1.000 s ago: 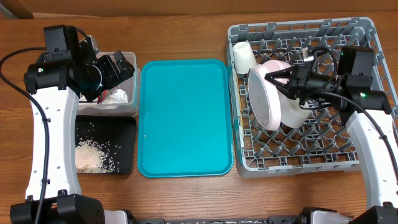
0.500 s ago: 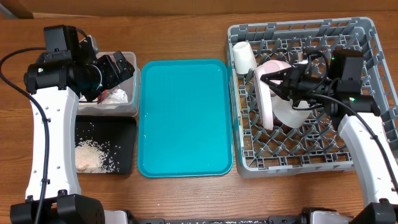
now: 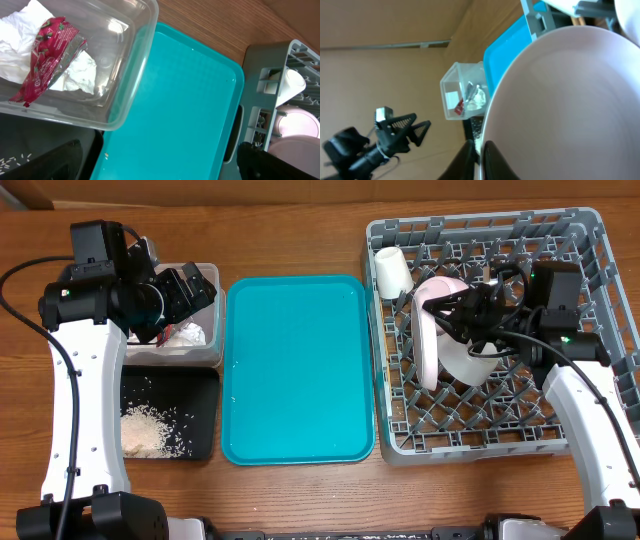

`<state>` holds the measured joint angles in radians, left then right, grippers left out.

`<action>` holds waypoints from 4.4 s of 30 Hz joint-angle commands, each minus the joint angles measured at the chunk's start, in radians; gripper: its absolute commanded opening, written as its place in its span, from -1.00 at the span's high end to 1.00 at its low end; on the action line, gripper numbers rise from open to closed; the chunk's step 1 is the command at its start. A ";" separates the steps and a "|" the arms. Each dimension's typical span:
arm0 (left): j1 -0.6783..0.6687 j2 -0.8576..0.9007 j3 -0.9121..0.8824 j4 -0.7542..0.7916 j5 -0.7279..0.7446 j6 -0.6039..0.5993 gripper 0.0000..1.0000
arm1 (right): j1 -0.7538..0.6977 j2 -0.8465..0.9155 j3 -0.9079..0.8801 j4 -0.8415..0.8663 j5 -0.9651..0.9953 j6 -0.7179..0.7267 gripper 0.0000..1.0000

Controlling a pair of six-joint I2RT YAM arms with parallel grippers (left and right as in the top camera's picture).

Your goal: Sort waste into correct bins and load items into the dishwasher

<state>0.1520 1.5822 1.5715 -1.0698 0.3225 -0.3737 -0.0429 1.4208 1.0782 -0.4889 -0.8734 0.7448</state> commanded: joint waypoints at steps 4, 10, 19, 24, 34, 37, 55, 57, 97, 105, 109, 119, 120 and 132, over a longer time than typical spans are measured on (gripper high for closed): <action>-0.006 0.002 0.010 0.001 0.007 0.011 -1.00 | 0.006 -0.004 -0.006 -0.032 0.010 -0.154 0.33; -0.006 0.002 0.010 0.001 0.007 0.011 -1.00 | 0.006 -0.004 -0.002 -0.034 0.010 -0.203 -0.05; -0.007 0.002 0.010 0.001 0.007 0.011 -1.00 | 0.003 -0.005 0.227 -0.230 0.397 -0.337 -0.40; -0.007 0.002 0.010 0.001 0.007 0.011 -1.00 | 0.005 -0.005 0.325 -0.319 0.979 -0.479 -0.64; -0.007 0.002 0.010 0.001 0.007 0.011 -1.00 | 0.003 -0.005 0.323 -0.336 1.075 -0.491 -0.99; -0.007 0.002 0.010 0.000 0.007 0.011 -1.00 | 0.003 -0.005 0.323 -0.336 1.075 -0.491 -0.99; -0.007 0.002 0.010 0.000 0.007 0.011 -1.00 | 0.003 -0.005 0.323 -0.336 1.075 -0.491 -0.99; -0.007 0.002 0.010 0.001 0.007 0.011 -1.00 | 0.003 -0.010 0.323 -0.336 1.075 -0.491 -0.99; -0.007 0.002 0.010 0.001 0.007 0.011 -1.00 | 0.018 -1.418 -0.914 0.667 1.022 -0.206 -1.00; -0.007 0.002 0.010 0.001 0.007 0.011 -1.00 | 0.064 -1.418 -1.071 0.579 0.928 -0.388 -0.99; -0.007 0.002 0.010 0.001 0.007 0.011 -1.00 | 0.052 -1.418 -1.071 0.470 0.809 -0.581 -1.00; -0.006 0.002 0.010 0.000 0.007 0.011 -1.00 | -0.027 -1.418 -1.071 0.412 0.800 -0.641 -0.99; -0.006 0.002 0.010 0.001 0.007 0.011 -1.00 | -0.040 -1.418 -1.071 0.412 0.800 -0.641 -0.99; -0.006 0.002 0.010 0.001 0.007 0.011 -1.00 | -0.097 -1.418 -1.070 0.411 0.801 -0.641 -0.99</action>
<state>0.1505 1.5822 1.5715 -1.0702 0.3225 -0.3737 -0.1360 0.0128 0.0181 -0.0826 -0.0711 0.1104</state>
